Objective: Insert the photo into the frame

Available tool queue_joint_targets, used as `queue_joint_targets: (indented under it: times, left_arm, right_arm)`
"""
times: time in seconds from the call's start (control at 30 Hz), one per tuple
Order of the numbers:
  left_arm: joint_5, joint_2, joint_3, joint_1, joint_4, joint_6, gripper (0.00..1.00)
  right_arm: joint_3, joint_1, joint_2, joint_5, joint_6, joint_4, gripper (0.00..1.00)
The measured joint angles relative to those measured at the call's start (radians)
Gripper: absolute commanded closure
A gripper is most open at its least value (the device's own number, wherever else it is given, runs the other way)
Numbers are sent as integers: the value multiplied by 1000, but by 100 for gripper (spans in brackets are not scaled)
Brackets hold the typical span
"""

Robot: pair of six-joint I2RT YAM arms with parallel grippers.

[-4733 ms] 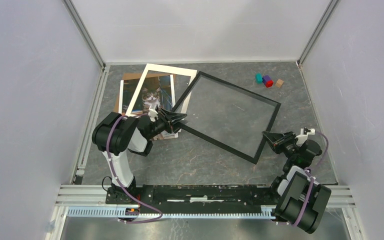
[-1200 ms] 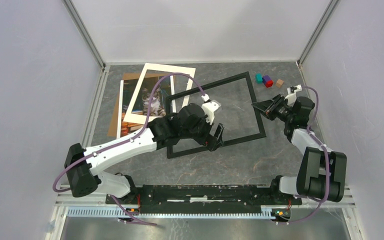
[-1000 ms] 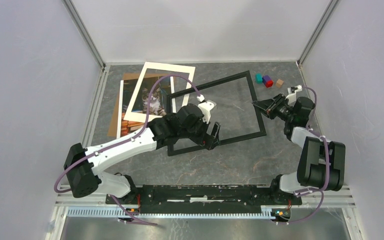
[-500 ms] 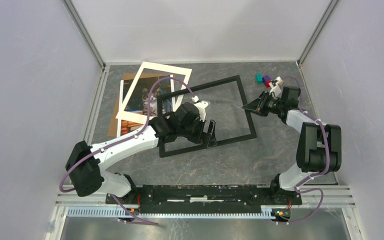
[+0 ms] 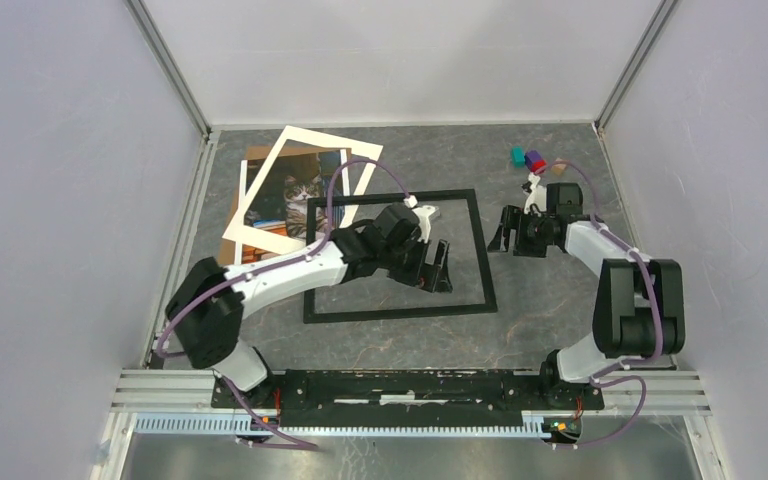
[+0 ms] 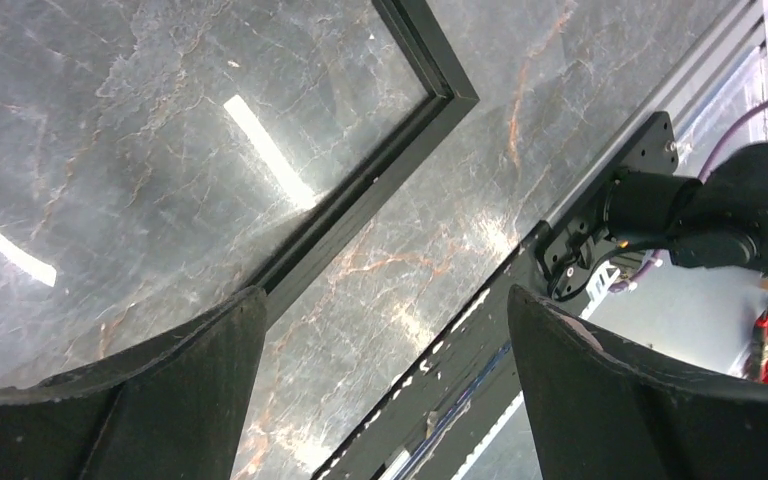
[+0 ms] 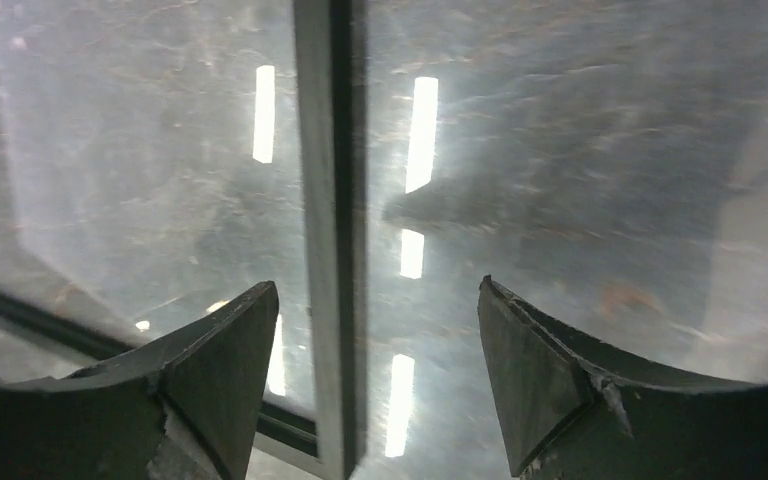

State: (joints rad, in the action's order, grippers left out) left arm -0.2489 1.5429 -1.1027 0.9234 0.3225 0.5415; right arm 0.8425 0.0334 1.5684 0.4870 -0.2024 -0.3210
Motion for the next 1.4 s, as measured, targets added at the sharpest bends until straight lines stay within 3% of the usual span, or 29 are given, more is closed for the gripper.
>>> queue_joint_targets:
  times: [0.2, 0.33, 0.53, 0.9, 1.4]
  left_arm:
    - [3, 155, -95, -1, -2, 42, 3]
    - [-10, 241, -184, -3, -4, 64, 3]
    - [-3, 295, -224, -15, -11, 101, 1]
    - [67, 381, -169, -66, -25, 161, 0]
    - [90, 397, -147, -64, -97, 227, 0]
  right_arm:
    - [-1, 5, -144, -238, 66, -66, 11]
    - [-67, 85, -225, -295, 69, -23, 9]
    - [-214, 274, -291, -285, 37, 10, 9]
    - [-292, 279, -284, -230, 28, 100, 10]
    - [-380, 293, -270, 11, -18, 326, 12]
